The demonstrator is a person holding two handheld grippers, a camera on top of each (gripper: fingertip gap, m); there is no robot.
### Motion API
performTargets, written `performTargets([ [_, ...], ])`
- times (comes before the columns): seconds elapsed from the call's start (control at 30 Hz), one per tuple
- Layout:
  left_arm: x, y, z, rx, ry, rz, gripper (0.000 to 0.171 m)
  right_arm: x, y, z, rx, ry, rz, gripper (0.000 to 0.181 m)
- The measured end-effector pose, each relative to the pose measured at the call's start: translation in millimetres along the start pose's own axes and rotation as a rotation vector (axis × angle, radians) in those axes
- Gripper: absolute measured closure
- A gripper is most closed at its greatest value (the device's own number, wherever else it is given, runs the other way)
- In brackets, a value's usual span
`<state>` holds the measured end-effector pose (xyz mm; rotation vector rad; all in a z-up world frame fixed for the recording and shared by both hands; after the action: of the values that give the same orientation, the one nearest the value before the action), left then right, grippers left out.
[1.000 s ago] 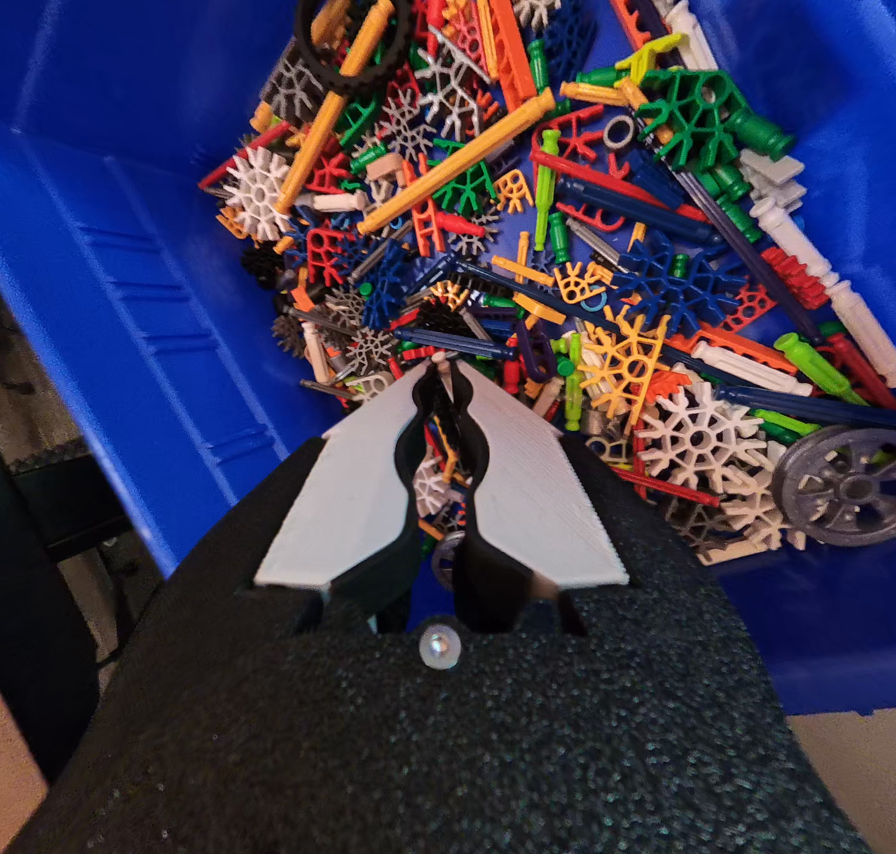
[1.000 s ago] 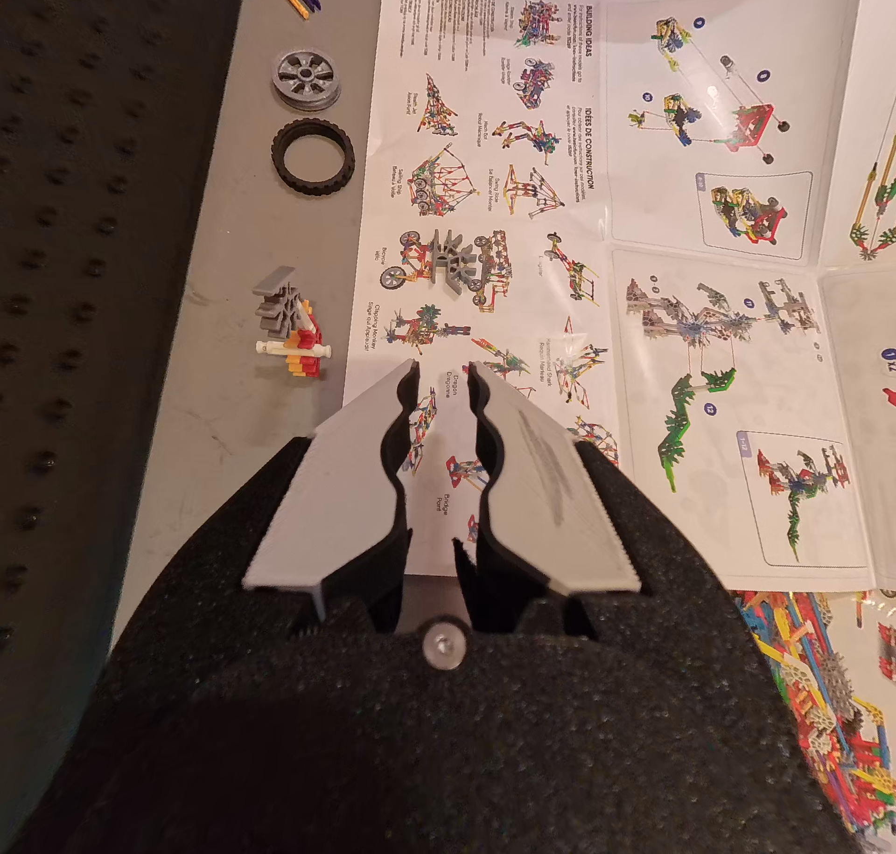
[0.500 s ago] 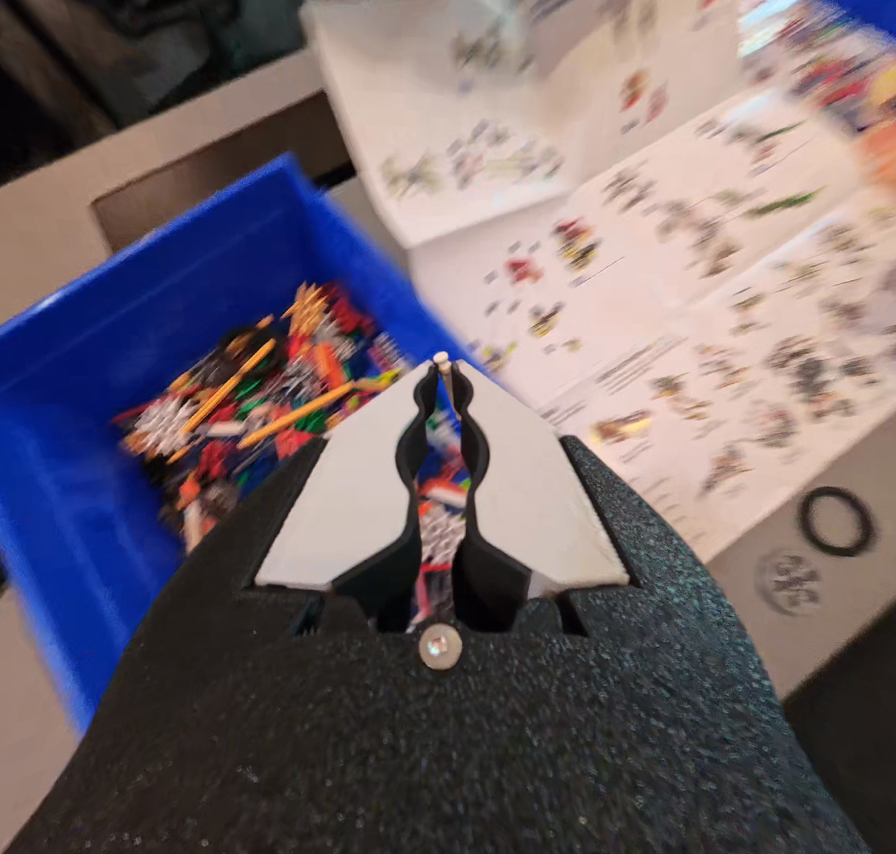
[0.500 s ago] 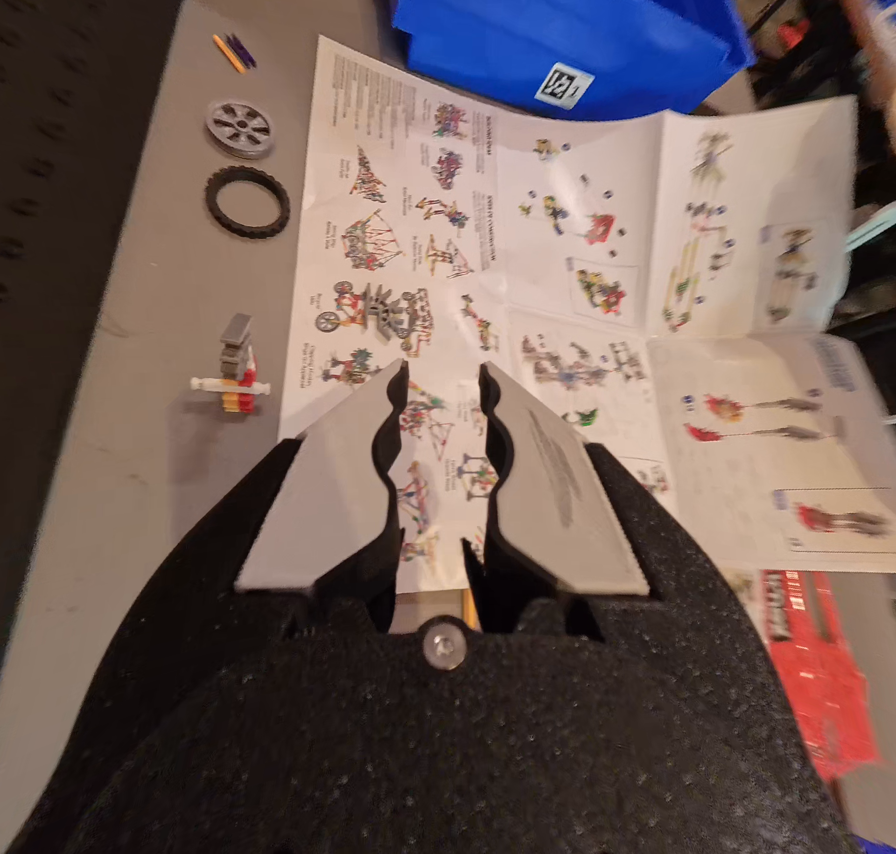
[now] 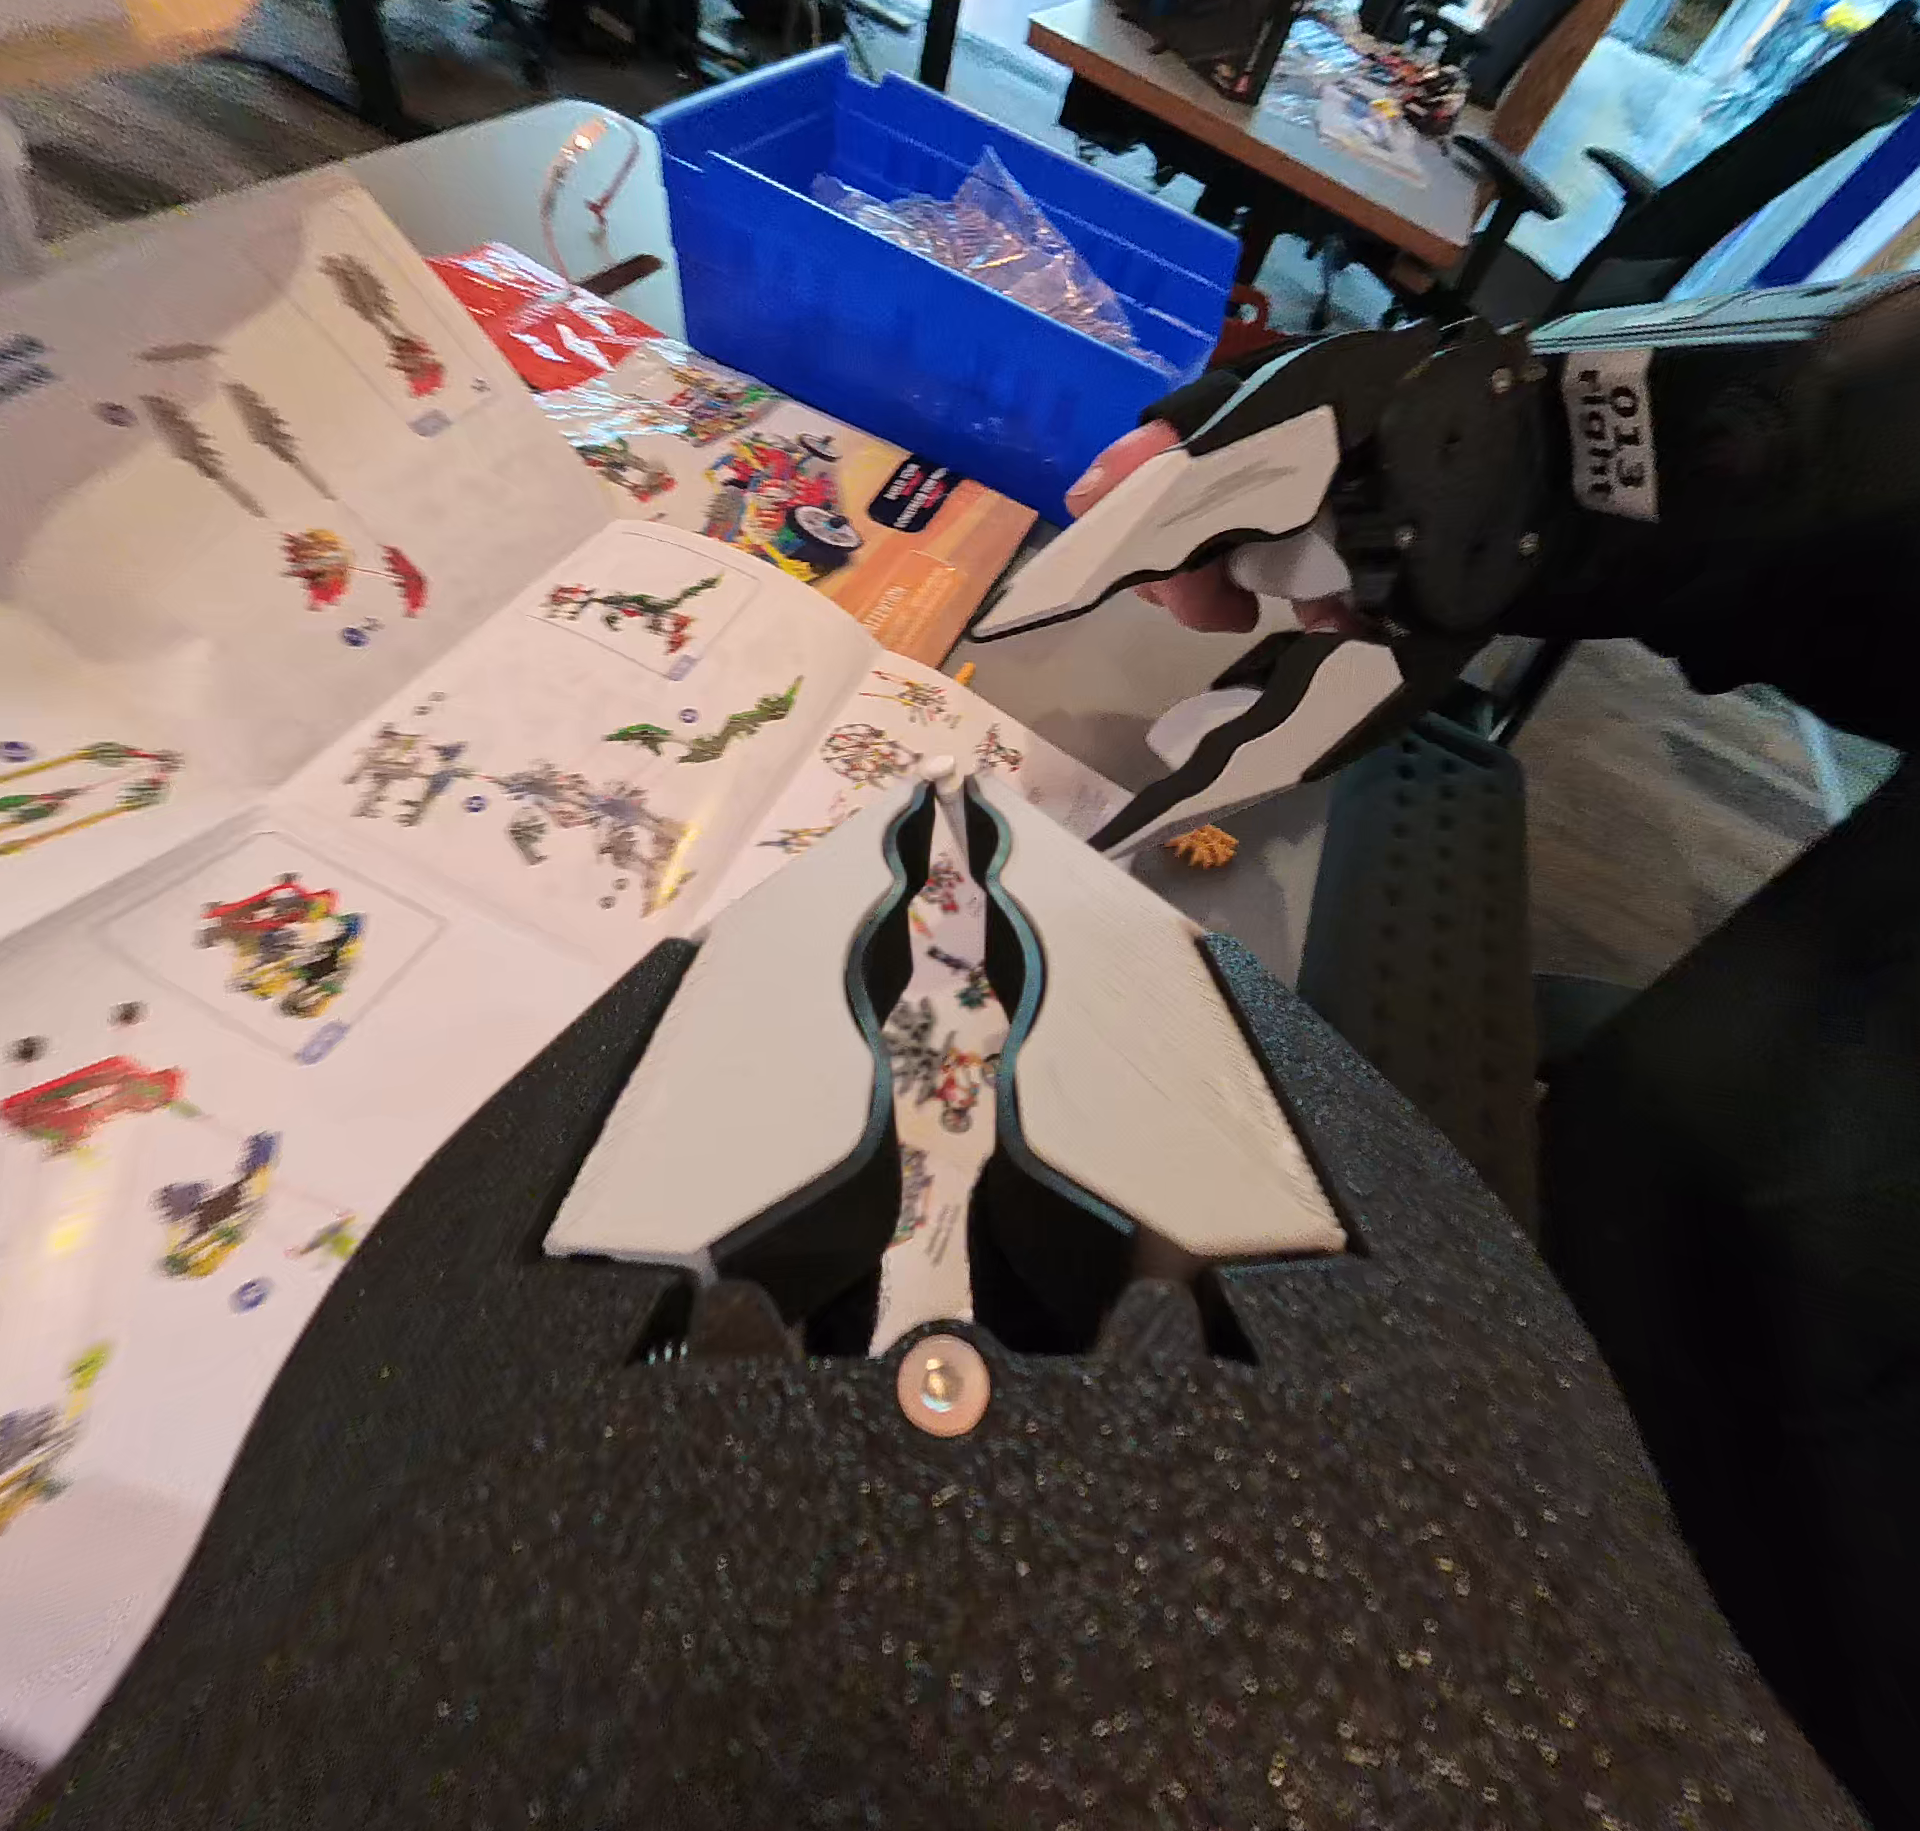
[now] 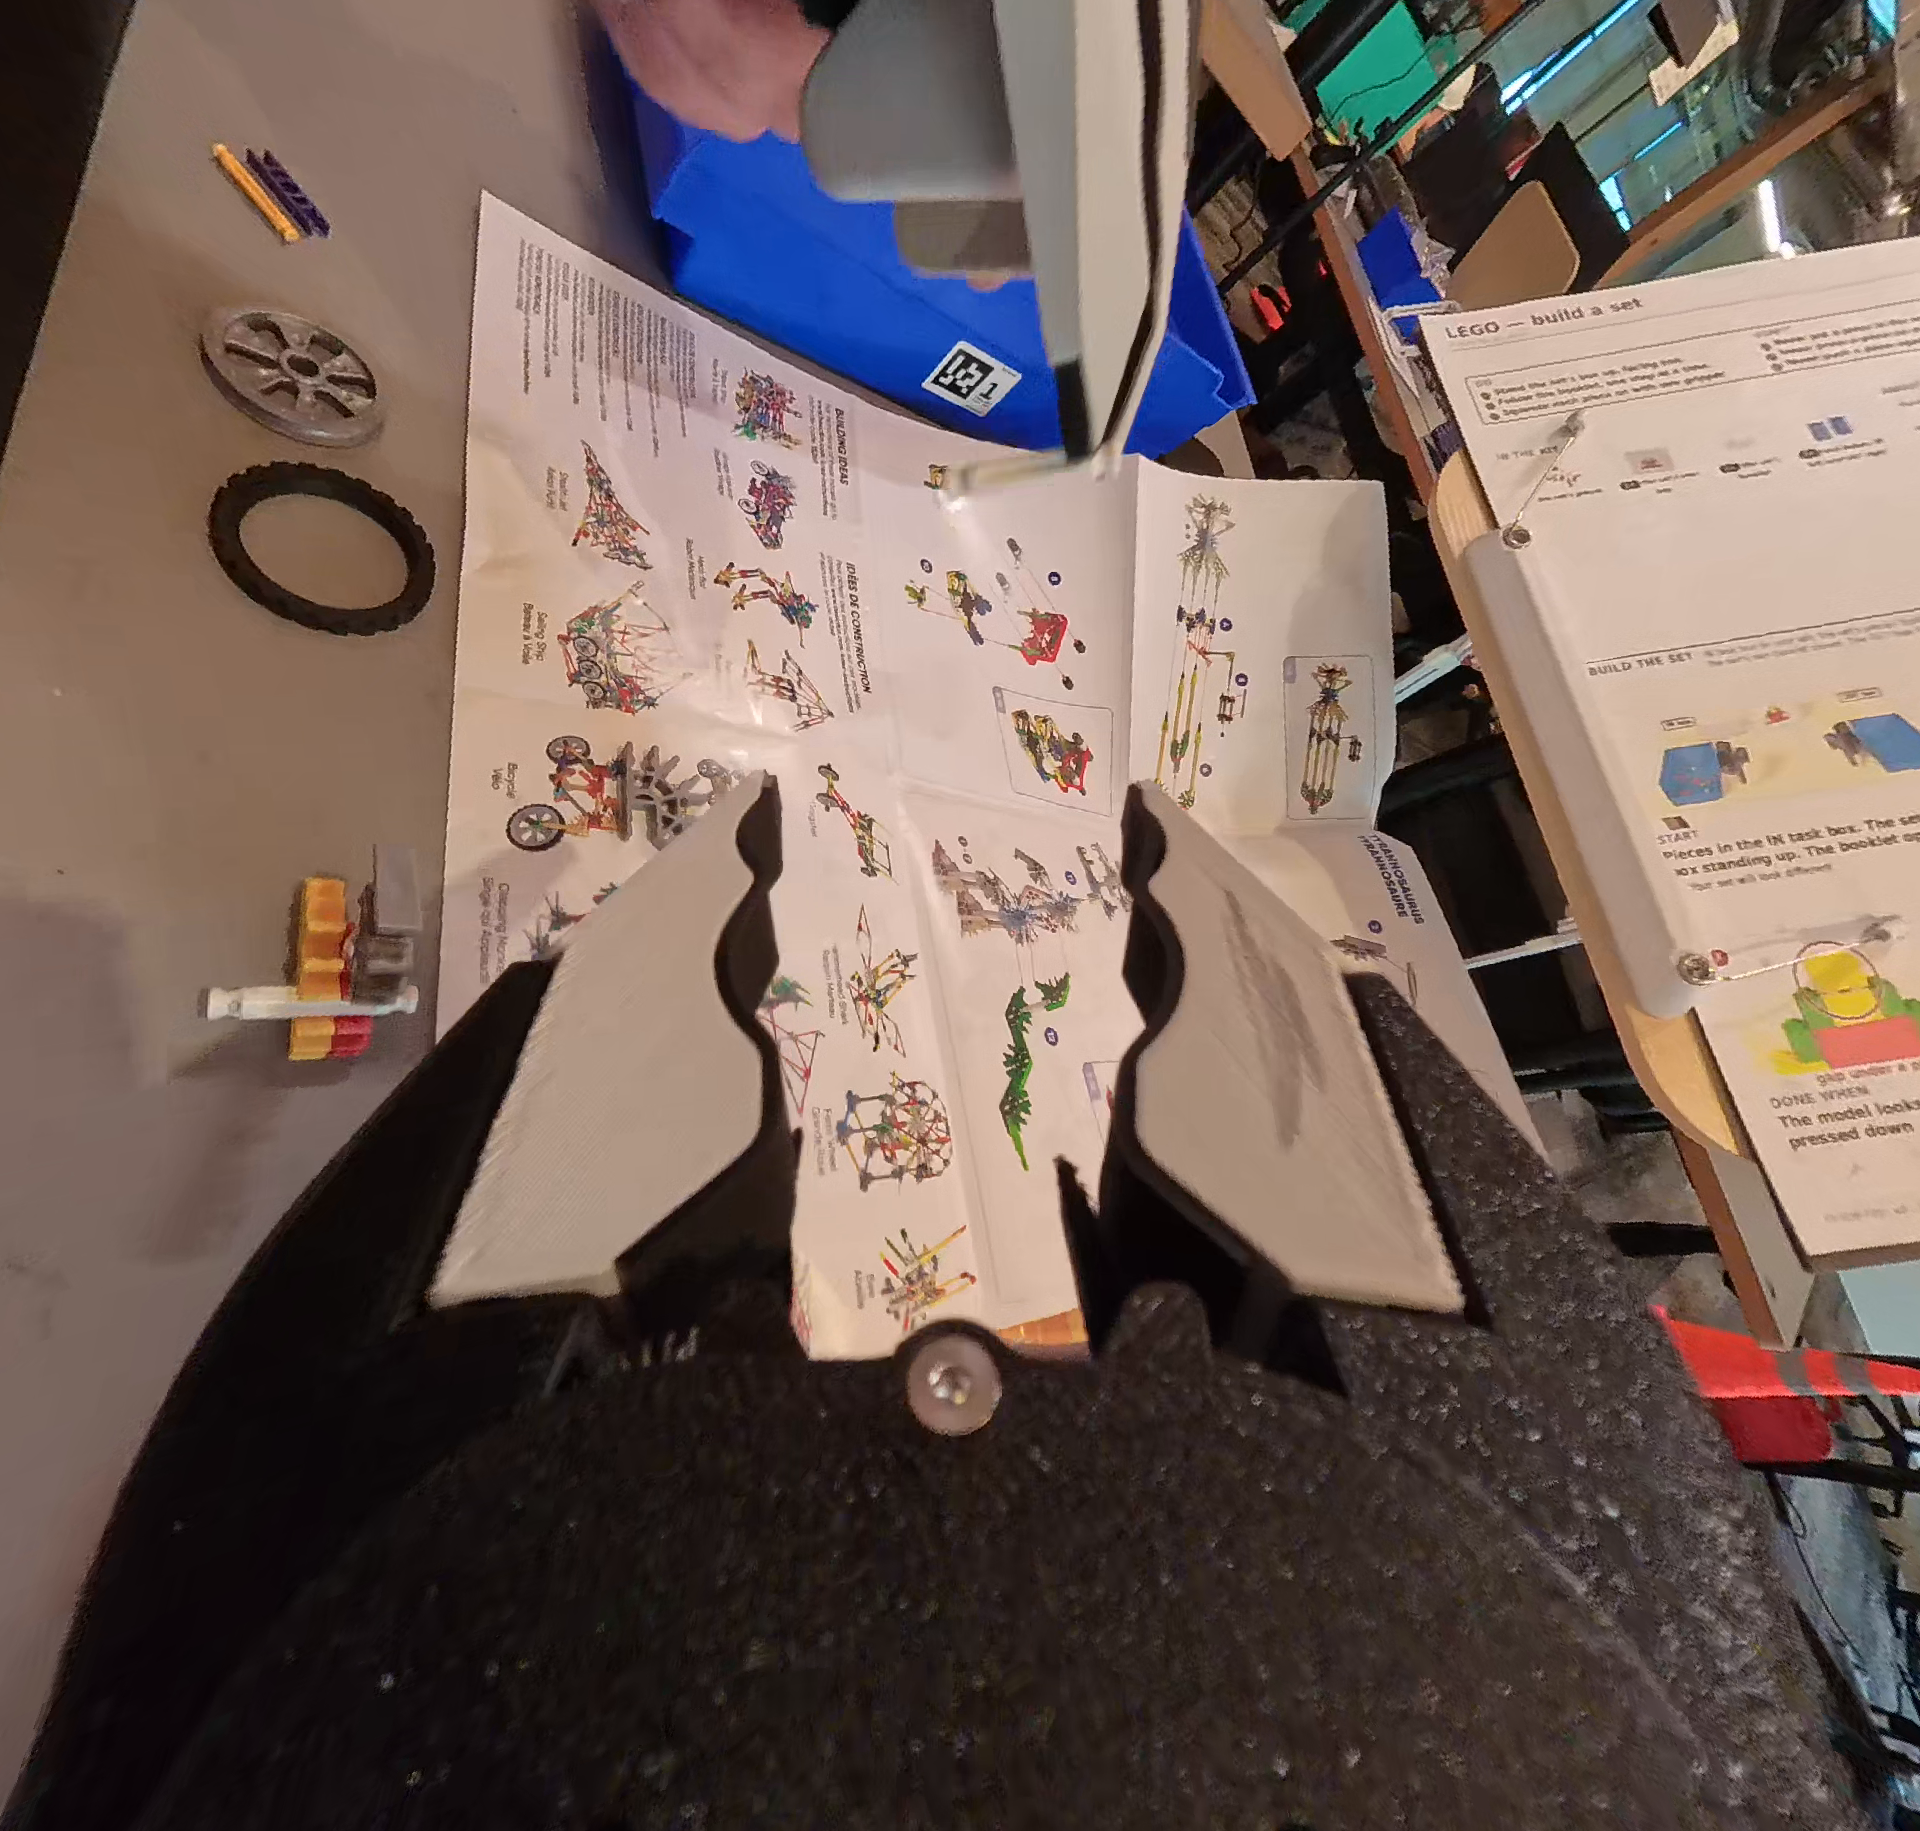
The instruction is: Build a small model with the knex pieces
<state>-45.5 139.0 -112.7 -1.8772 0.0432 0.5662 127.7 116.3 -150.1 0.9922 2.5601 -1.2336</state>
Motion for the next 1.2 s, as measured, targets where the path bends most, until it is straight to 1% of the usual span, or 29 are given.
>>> performTargets([
  [0.1, 14, 8, -6, -0.029, 0.064, 0.003, 0.167, 5, -2, 6, 0.013, 0.005, -0.008, 0.115],
  [0.23, 31, 15, -15, -0.042, 0.114, 0.002, 0.166, 10, -4, 15, -0.006, 0.005, 0.01, 0.11],
  [0.4, 42, 18, -26, -0.04, 0.156, -0.017, 0.167, 16, -4, 23, -0.006, 0.006, 0.02, 0.111],
  [0.5, 44, 20, -27, -0.05, 0.171, -0.005, 0.167, 18, -4, 25, -0.032, 0.026, 0.032, 0.122],
  [0.57, 44, 20, -26, -0.061, 0.177, -0.011, 0.167, 17, -5, 25, -0.036, 0.027, 0.026, 0.135],
  [0.63, 45, 22, -26, -0.064, 0.183, -0.005, 0.167, 16, -5, 25, -0.044, 0.024, 0.024, 0.14],
  [0.73, 46, 22, -27, -0.063, 0.186, -0.006, 0.167, 15, -5, 25, -0.057, 0.019, 0.02, 0.137],
  [0.83, 45, 21, -26, -0.057, 0.183, -0.013, 0.167, 13, -7, 23, -0.042, 0.013, 0.0, 0.126],
  [0.97, 43, 20, -24, -0.058, 0.173, -0.021, 0.167, 9, -8, 19, -0.023, 0.008, -0.022, 0.126],
  [1.03, 44, 20, -24, -0.057, 0.174, -0.018, 0.166, 9, -9, 19, -0.026, 0.009, -0.029, 0.127],
  [1.13, 45, 22, -24, -0.053, 0.173, -0.008, 0.166, 8, -9, 20, -0.036, 0.01, -0.032, 0.143],
  [1.2, 45, 22, -24, -0.056, 0.172, -0.012, 0.167, 8, -9, 20, -0.033, 0.008, -0.03, 0.144],
])
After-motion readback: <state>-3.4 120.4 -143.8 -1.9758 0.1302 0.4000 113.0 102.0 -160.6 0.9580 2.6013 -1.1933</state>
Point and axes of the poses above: each gripper's, where its closed fingertips meet, x out along the fingers, y out of its underside, z = x × y across the jaws, the point moved 8 cm from there along -x, back along the fingers, and after that the axes turned 2 degrees about y, right-handed, at the moved point
